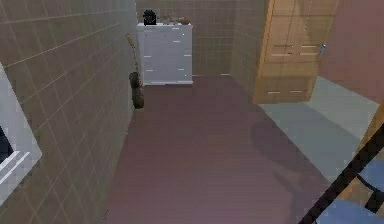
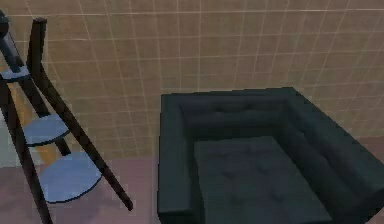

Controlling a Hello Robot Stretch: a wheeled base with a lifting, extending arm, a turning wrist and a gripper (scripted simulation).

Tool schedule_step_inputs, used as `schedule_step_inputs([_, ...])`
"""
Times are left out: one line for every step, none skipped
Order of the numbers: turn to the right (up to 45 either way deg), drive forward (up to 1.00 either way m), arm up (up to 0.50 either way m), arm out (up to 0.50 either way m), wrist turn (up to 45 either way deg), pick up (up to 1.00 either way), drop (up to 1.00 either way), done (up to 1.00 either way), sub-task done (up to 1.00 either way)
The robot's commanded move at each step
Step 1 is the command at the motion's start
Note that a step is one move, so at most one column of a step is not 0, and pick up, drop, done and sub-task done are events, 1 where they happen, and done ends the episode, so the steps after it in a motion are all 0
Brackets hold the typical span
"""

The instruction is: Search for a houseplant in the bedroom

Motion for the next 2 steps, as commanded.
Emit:
schedule_step_inputs([6.0, 0.0, 0.0, 0.0, 0.0, 0.0, 0.0, 0.0, 0.0])
schedule_step_inputs([0.0, 0.35, 0.0, 0.0, 0.0, 0.0, 0.0, 0.0, 0.0])
